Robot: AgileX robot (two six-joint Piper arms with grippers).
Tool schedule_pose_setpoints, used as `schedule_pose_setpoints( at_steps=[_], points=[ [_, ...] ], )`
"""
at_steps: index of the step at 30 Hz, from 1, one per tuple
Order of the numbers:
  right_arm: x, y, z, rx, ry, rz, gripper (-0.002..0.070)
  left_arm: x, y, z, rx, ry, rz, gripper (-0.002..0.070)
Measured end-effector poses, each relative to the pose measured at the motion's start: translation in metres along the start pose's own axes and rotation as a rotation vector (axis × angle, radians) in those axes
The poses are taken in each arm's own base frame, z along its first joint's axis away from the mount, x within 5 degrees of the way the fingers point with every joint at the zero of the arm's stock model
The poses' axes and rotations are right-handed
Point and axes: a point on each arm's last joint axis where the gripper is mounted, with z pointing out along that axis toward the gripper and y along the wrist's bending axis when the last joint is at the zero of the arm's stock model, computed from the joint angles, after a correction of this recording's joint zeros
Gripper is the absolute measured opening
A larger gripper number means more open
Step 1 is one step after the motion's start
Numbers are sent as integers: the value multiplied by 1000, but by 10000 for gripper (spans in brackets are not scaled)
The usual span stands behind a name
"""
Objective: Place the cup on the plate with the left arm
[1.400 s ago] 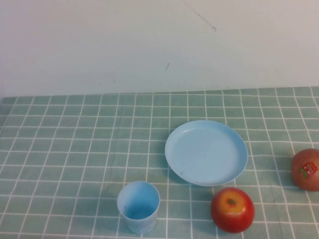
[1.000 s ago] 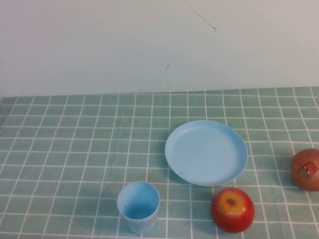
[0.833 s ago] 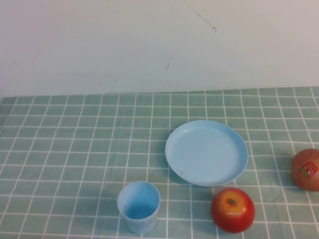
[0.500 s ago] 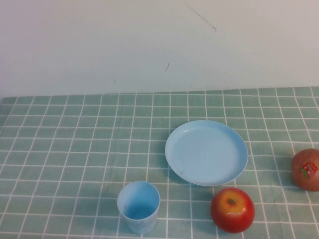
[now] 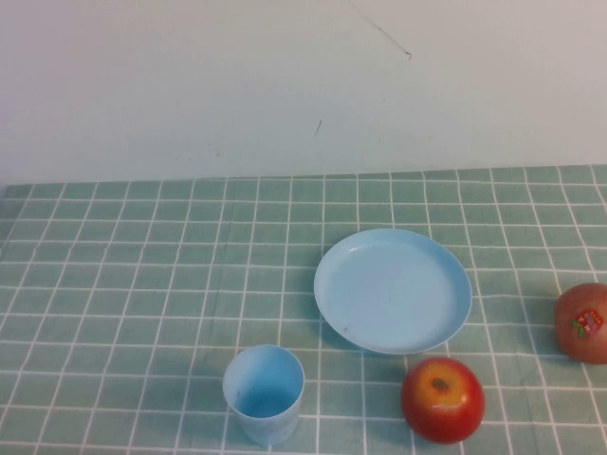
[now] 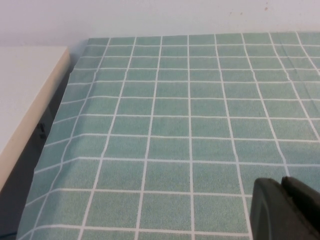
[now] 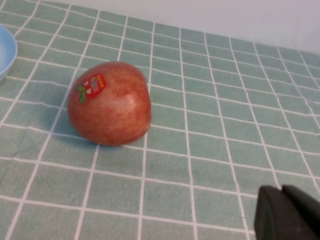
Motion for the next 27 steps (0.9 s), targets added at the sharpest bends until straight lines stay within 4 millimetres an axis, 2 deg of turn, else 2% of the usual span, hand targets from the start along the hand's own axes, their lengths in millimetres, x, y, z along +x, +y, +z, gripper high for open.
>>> schedule_pose_setpoints(
  at_steps=[18,22,27],
  points=[
    [0,0,0,0,0,0,-2,-3,-1,0,6,-36,-1,6],
    [0,0,0,0,0,0,-2,-12,-2,-1,22,-146,-1,6],
    [0,0,0,0,0,0,-2,-37,-5,-8,69,-448,-27,6]
  ],
)
